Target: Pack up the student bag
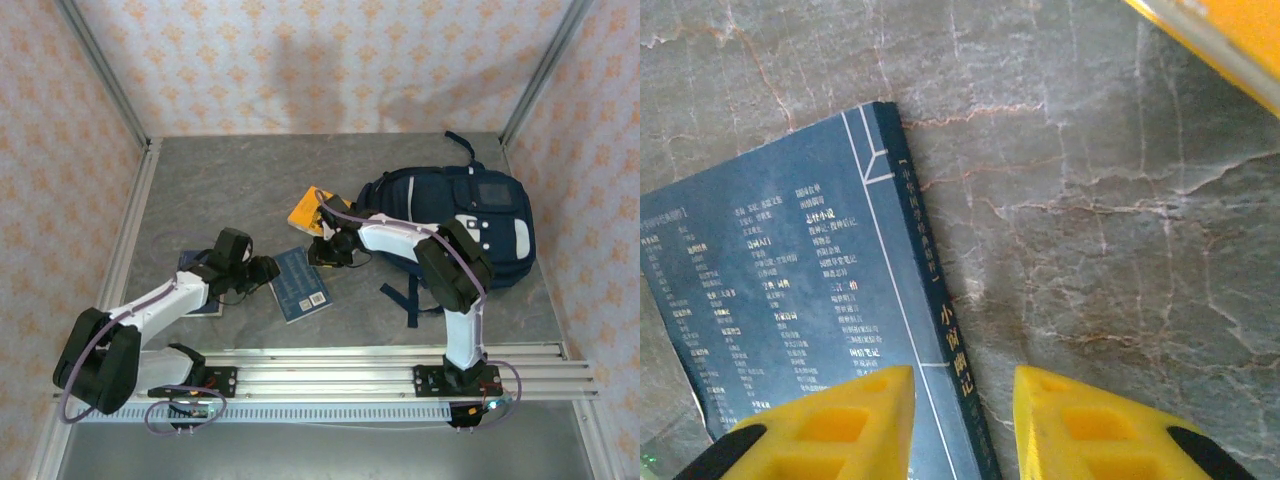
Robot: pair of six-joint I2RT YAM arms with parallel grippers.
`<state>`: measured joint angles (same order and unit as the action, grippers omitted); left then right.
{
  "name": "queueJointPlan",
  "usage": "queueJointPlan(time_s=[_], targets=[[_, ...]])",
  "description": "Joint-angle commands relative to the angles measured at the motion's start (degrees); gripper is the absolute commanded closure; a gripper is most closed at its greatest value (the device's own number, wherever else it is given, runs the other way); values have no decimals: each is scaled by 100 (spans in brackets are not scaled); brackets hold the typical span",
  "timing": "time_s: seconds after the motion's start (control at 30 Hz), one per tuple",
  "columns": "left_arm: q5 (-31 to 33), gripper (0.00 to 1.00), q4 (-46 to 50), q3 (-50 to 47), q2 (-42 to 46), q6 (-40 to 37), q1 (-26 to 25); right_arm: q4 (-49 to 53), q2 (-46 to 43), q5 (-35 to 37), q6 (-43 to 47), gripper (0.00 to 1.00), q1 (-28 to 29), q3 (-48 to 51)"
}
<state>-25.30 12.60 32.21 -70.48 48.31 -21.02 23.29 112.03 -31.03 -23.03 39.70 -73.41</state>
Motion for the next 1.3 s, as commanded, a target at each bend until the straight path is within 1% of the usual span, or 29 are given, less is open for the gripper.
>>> queueJointPlan(time_s=[0.0,0.2,0.57,0.8,1.13,1.27], targets=[[97,58,100,19,10,-120,-34,144,62,-26,96,68,10,-43],[4,58,-62,-70,-154,-77,-34,35,190,-283,73,68,63,-37],[-51,59,-238,-100,-564,-44,-34,-132,207,-525,-2,70,191,41],[-41,59,-327,-145,-680,-6,-35,-183,172,-576,47,70,281,107],[77,59,-144,-169,-718,-118,-34,8,161,-256,205,67,325,179],[31,59,-264,-205,-867,-91,-34,-82,203,-484,202,67,404,162]])
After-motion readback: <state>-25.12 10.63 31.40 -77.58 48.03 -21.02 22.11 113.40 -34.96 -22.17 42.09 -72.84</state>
